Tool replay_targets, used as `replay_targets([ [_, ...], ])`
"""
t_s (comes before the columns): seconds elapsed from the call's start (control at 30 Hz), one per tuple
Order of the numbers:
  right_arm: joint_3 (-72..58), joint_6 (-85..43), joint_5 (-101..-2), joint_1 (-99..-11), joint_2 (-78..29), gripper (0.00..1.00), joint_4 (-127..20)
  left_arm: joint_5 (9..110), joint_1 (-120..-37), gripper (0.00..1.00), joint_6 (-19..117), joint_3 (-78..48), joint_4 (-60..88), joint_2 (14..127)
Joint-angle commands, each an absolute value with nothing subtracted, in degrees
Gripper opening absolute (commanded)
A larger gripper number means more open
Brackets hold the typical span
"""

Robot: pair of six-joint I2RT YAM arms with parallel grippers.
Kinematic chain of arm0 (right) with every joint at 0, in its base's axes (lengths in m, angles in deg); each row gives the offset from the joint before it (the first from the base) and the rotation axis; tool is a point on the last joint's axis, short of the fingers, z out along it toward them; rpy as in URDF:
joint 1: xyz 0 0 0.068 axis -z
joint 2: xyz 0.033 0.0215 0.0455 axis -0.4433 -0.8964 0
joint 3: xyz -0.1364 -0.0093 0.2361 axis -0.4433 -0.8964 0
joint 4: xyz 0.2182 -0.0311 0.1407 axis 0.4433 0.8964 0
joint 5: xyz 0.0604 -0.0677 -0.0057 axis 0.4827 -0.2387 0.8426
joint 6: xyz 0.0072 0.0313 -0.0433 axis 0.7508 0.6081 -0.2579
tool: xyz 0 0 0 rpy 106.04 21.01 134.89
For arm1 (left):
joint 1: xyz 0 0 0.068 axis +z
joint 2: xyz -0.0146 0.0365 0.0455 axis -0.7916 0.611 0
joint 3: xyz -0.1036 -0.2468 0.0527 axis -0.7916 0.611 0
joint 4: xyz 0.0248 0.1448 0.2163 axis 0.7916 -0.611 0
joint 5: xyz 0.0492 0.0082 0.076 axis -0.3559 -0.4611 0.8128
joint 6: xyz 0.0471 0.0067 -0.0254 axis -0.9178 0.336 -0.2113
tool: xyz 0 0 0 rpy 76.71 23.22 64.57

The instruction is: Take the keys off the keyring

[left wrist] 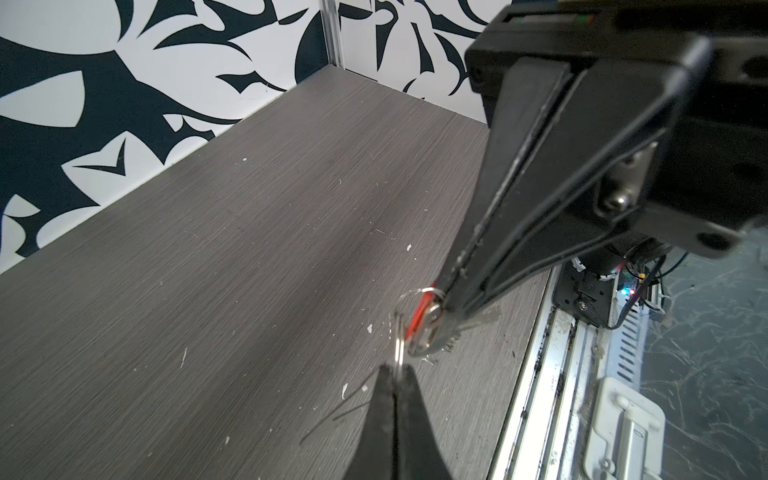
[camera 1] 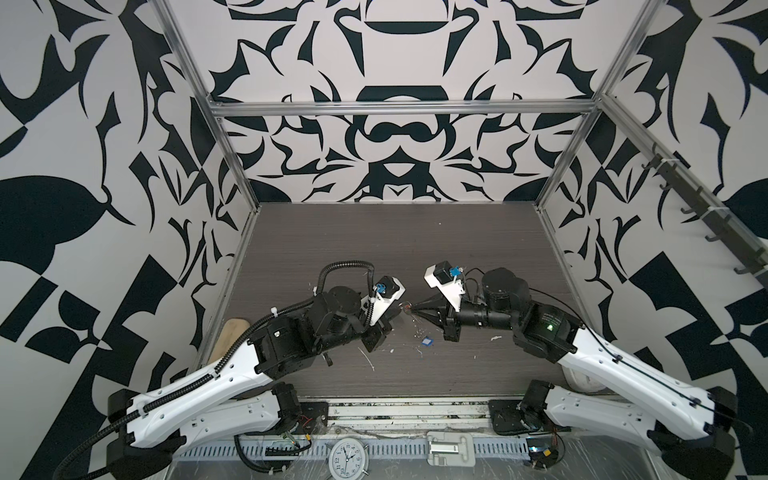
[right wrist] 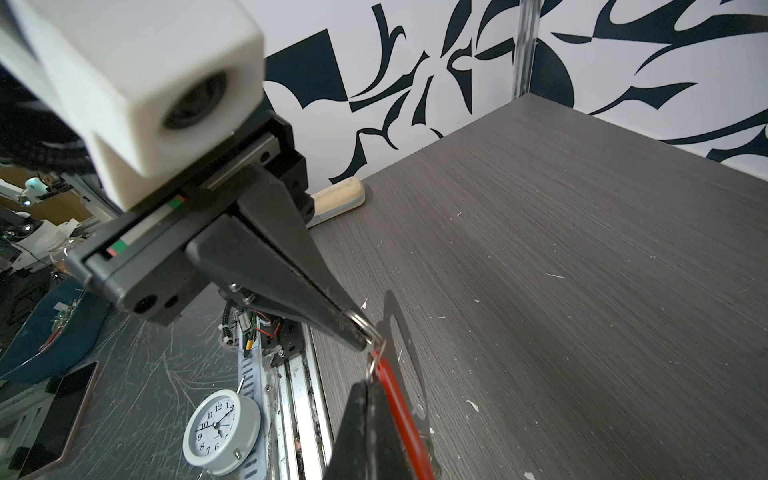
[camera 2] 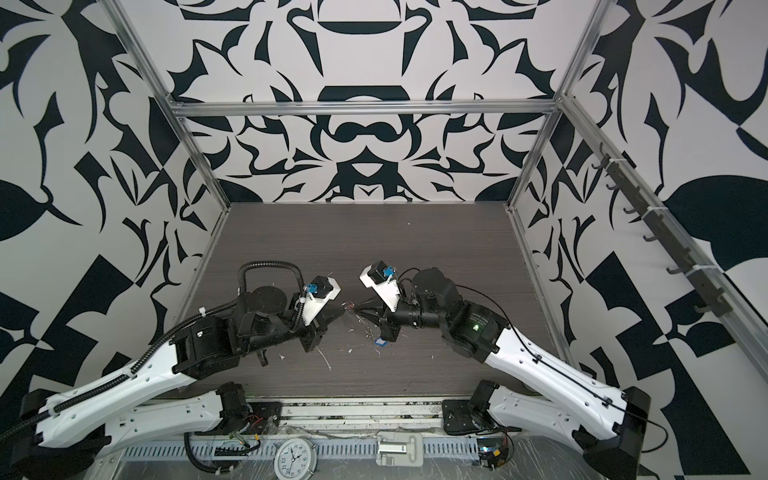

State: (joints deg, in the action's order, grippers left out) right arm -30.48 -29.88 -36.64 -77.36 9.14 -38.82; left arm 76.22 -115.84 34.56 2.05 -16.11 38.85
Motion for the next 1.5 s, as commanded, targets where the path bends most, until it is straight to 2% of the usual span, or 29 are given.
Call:
replay_targets([
  [0.0,-30.27,-30.0,-33.81,-76.75,10.1,0.0,-37.69,75.42,-115.81,0.0,34.23,-0.06,-15.92,37.61],
  [0.27,-30.62,-27.15,-29.17,-73.71,10.05,0.0,-37.25,74.36,-115.88,0.0,34.05,-0.79,-16.4,37.09],
  [0.3,-30.54,-27.23,-29.6,-73.58,10.1,0.06,-36.75,74.29,-115.87,0.0,34.05,-1.01,-16.74,37.09],
  [0.4,-30.38,-27.71,-30.5,-73.2,10.64,0.33,-35.8,73.86,-115.86,0.0,33.96,-1.76,-17.69,37.43],
  [0.47,-29.82,-28.57,-31.59,-73.08,11.09,0.42,-34.27,73.44,-115.88,0.0,33.96,-2.18,-18.35,37.6],
  [0.6,-29.24,-29.55,-32.56,-72.43,12.28,0.52,-33.55,71.98,-115.85,0.0,33.78,-3.29,-19.79,38.12],
  [0.63,-29.0,-29.8,-32.56,-72.37,12.51,0.63,-33.62,71.43,-115.86,0.0,33.79,-3.77,-20.39,38.33],
  [0.67,-28.75,-30.12,-32.12,-72.37,12.51,0.65,-34.0,70.76,-115.85,0.0,33.71,-4.14,-20.85,38.64],
  [0.83,-28.05,-30.92,-25.26,-72.32,12.05,0.64,-39.43,68.04,-115.88,0.0,33.68,-5.58,-21.97,39.26],
  [0.93,-27.14,-31.1,-22.25,-72.37,10.66,0.58,-41.78,67.1,-115.86,0.0,33.7,-6.24,-22.08,39.46],
  [1.1,-26.76,-30.67,-20.61,-72.37,9.49,0.54,-44.73,66.8,-115.85,0.0,33.7,-6.35,-21.9,39.55],
  [1.47,-25.79,-29.54,-16.28,-72.37,6.35,0.35,-45.95,66.25,-115.88,0.0,33.7,-6.14,-21.29,39.46],
])
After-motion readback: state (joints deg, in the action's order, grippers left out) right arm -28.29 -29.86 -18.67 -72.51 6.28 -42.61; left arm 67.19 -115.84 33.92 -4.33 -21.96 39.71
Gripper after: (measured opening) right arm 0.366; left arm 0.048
